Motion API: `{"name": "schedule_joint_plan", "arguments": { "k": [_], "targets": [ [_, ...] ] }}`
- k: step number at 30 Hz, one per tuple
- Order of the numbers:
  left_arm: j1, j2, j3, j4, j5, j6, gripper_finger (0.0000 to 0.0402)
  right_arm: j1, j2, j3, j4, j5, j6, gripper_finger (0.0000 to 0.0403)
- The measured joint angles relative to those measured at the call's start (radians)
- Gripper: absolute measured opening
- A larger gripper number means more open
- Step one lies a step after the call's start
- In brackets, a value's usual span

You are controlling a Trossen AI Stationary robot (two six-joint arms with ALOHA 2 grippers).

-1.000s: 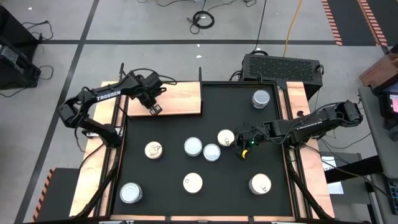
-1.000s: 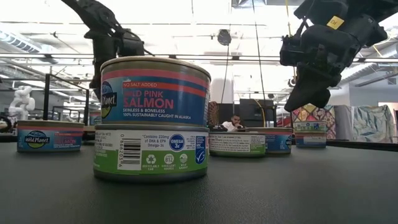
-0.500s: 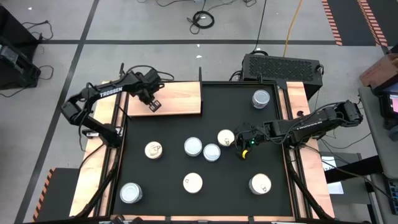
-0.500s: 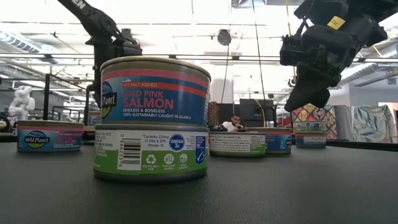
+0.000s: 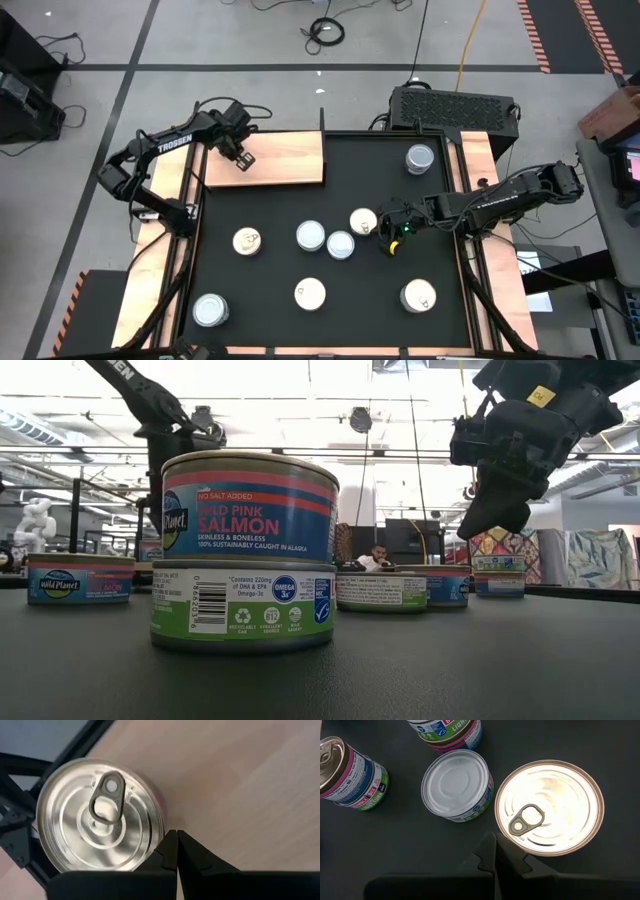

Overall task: Stack canned seafood by type on shelf
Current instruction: Put the blue and pink tuna can on the shelf

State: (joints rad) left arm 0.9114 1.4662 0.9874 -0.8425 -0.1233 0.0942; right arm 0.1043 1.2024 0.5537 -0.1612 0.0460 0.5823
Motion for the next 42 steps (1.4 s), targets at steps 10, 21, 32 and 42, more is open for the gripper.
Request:
{"name": "schedule_joint_plan", "arguments": {
  "k": [10, 21, 32, 42],
  "targets": [
    [-0.048, -0.005, 0.000, -0.003, 0.170, -0.034, 0.0001, 0.000, 0.000, 0.000, 0.000, 0.000, 0.000, 0.0000],
    [-0.412, -0.136, 0.000, -0.041, 0.277, -0.110, 0.0001, 0.000, 0.000, 0.000, 0.000, 0.000, 0.005, 0.0000],
    [-0.841, -0.256, 0.002, -0.053, 0.358, -0.354, 0.0001, 0.000, 0.000, 0.000, 0.013, -0.001, 0.038, 0.0000],
    [-1.070, -0.258, 0.002, -0.076, 0.355, -0.551, 0.0001, 0.002, 0.000, 0.000, 0.019, -0.026, 0.053, 0.0000]
  ]
}}
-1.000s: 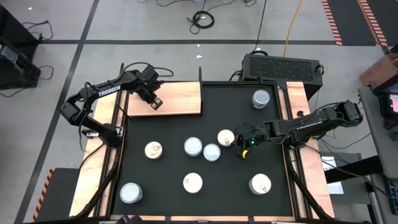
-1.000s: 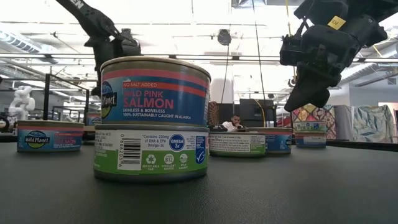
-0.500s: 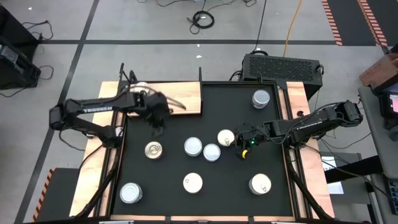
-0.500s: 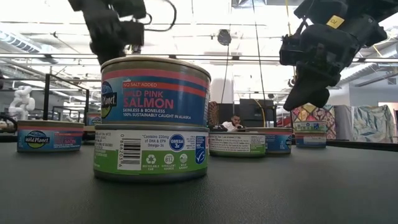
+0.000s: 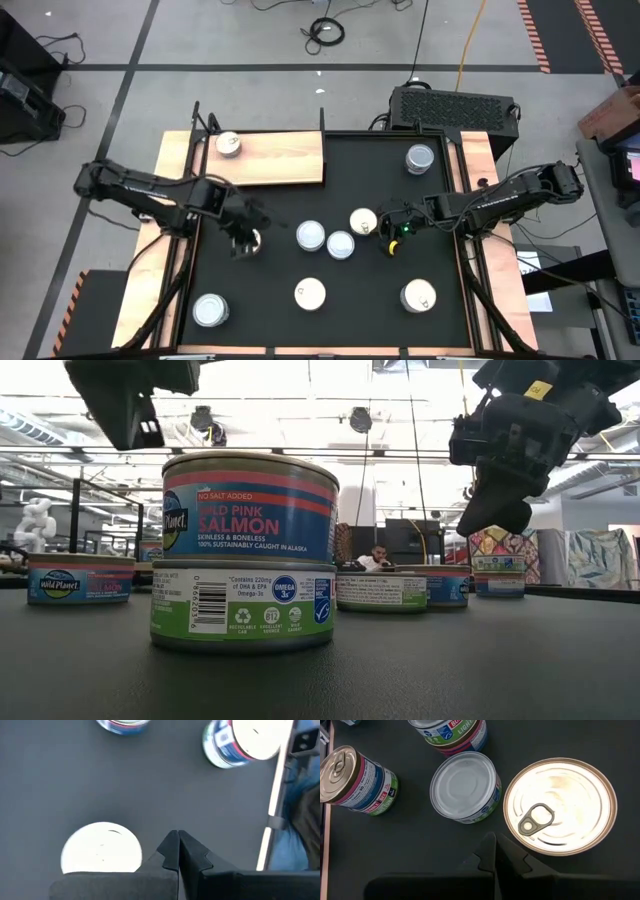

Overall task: Stack canned seafood by type on shelf
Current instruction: Put the blue and pink tuna can on the shelf

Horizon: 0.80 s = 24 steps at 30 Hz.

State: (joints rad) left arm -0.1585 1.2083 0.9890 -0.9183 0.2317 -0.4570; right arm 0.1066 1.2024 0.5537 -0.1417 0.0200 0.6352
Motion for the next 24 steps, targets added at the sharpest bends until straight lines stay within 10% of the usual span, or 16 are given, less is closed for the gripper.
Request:
{"name": "schedule_joint_plan", "arguments": {
  "k": [15, 24],
  "targets": [
    [-0.176, 0.053, -0.001, 0.269, -0.173, -0.015, 0.0003, -0.003, 0.000, 0.084, 0.006, 0.000, -0.107, 0.0000],
    [-0.242, 0.206, -0.001, 0.561, -0.096, 0.106, 0.0041, -0.007, 0.000, 0.095, 0.002, 0.000, -0.193, 0.0000]
  ]
}}
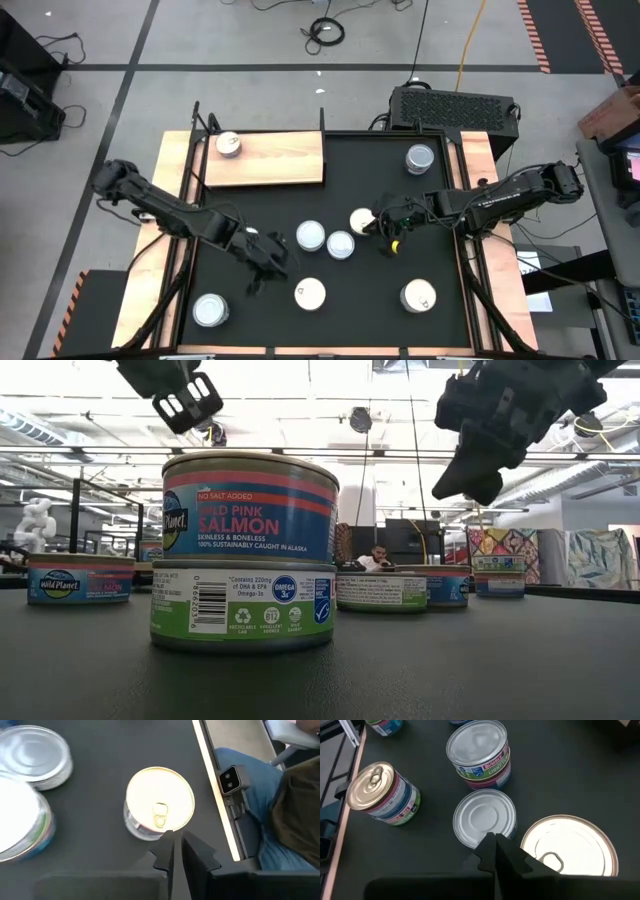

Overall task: Stack canned seafood by type on shelf
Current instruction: Put the blue and pink tuna can on the shelf

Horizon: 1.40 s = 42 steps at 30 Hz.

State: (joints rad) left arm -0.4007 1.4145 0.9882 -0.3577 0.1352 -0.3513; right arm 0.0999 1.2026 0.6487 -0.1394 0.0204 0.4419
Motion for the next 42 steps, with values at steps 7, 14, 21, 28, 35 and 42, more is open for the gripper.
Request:
{"name": "schedule_joint_plan", "arguments": {
  "k": [7, 14, 21, 28, 35, 42],
  "targets": [
    [-0.019, 0.079, 0.000, 0.095, 0.000, 0.070, 0.0088, -0.024, 0.000, 0.000, 0.000, 0.000, -0.020, 0.0000],
    [-0.019, 0.085, 0.000, 0.193, -0.038, 0.019, 0.0177, -0.029, 0.000, 0.000, 0.000, 0.000, -0.011, 0.0000],
    [-0.013, 0.131, 0.047, 0.311, -0.069, -0.061, 0.0243, -0.029, 0.000, 0.000, 0.000, 0.000, -0.008, 0.0000],
    [-0.003, 0.279, 0.275, 0.114, -0.061, -0.022, 0.0246, -0.029, 0.000, 0.000, 0.000, 0.000, 0.021, 0.0000],
    [0.030, 0.353, 0.376, -0.089, -0.058, 0.142, 0.0246, -0.028, 0.000, 0.000, -0.001, 0.000, 0.020, 0.0000],
    [0.103, 0.352, 0.375, -0.195, 0.027, 0.176, 0.0246, -0.028, 0.000, 0.000, -0.007, 0.000, 0.018, 0.0000]
  ]
}}
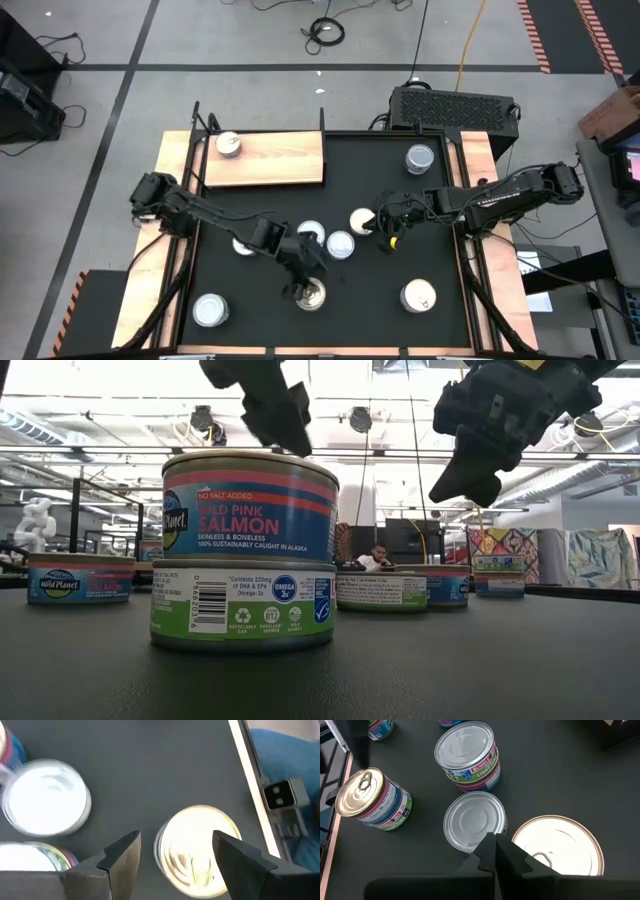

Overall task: Stack canned seafood by type on shelf
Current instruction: Put the blue and pink tuna can on the shelf

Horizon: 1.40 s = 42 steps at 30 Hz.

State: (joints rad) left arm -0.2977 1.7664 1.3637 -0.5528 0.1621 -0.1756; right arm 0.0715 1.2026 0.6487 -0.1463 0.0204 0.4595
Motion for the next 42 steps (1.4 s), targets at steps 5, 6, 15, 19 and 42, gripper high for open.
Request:
{"name": "schedule_joint_plan", "arguments": {
  "k": [5, 6, 15, 19, 42],
  "targets": [
    [0.040, 0.009, -0.034, 0.008, 0.072, -0.001, 0.0246, 0.000, 0.000, 0.000, -0.001, 0.000, -0.004, 0.0000],
    [0.044, 0.009, -0.038, 0.009, 0.073, -0.001, 0.0246, 0.000, 0.000, 0.000, -0.001, 0.000, -0.004, 0.0000],
    [0.053, 0.091, -0.045, 0.055, 0.152, 0.010, 0.0246, 0.000, 0.000, 0.000, -0.002, 0.000, -0.004, 0.0000],
    [0.053, 0.120, -0.045, 0.058, 0.170, 0.028, 0.0246, 0.000, 0.000, 0.000, -0.005, 0.000, -0.004, 0.0000],
    [0.077, 0.123, -0.044, 0.068, 0.205, 0.034, 0.0055, 0.003, 0.000, 0.000, 0.123, -0.075, -0.087, 0.0000]
  ]
}}
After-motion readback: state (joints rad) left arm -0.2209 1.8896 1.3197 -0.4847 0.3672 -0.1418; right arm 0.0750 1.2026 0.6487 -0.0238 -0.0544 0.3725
